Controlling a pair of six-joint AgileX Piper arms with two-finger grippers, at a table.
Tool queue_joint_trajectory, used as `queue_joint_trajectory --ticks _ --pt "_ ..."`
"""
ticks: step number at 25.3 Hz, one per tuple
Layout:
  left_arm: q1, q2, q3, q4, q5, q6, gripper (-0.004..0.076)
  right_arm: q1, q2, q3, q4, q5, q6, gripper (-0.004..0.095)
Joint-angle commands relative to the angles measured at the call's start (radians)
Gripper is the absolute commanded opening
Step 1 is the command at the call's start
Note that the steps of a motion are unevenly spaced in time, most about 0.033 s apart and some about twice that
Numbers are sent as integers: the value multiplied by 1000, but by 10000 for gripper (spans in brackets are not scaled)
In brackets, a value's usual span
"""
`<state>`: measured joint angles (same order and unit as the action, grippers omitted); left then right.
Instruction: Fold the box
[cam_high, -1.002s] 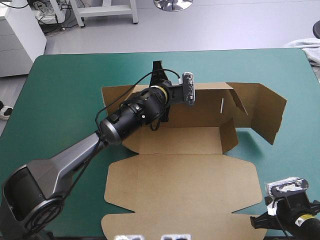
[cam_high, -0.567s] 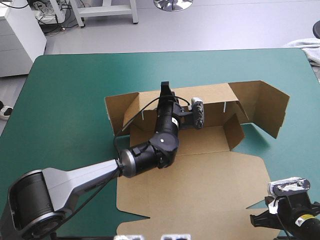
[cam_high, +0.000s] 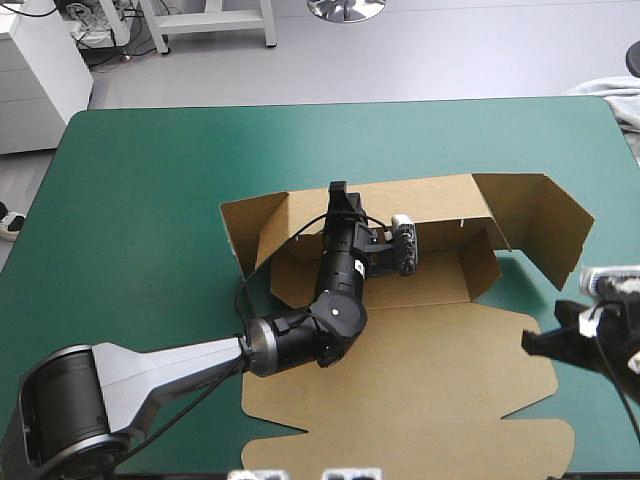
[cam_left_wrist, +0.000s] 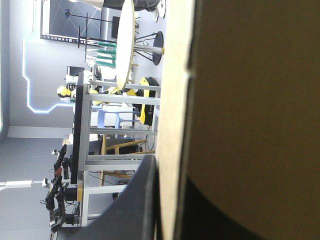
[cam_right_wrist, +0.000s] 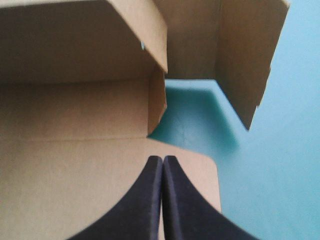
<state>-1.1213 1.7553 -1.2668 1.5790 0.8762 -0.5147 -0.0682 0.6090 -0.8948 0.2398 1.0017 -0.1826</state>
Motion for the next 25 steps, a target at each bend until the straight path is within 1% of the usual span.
queue_joint_trajectory --ticks 1,5,8,12,19,25 --pt "-5 -58 -27 51 40 -30 -10 3 196 -185 21 -100 -8 -19" --pt "-5 -58 -27 51 33 -30 -10 3 419 -408 61 -100 -40 -19" --pt "-5 -58 -27 51 18 -23 -10 3 582 -550 116 -65 -83 -19" --pt "-5 -58 -27 51 8 -23 -10 3 715 -654 163 -43 -116 -19" --pt "-5 -58 -27 51 8 -23 -10 3 925 -816 165 33 -118 -19" --pt "-5 -58 -27 51 -10 -23 -10 3 1025 -888 165 46 -113 -19"
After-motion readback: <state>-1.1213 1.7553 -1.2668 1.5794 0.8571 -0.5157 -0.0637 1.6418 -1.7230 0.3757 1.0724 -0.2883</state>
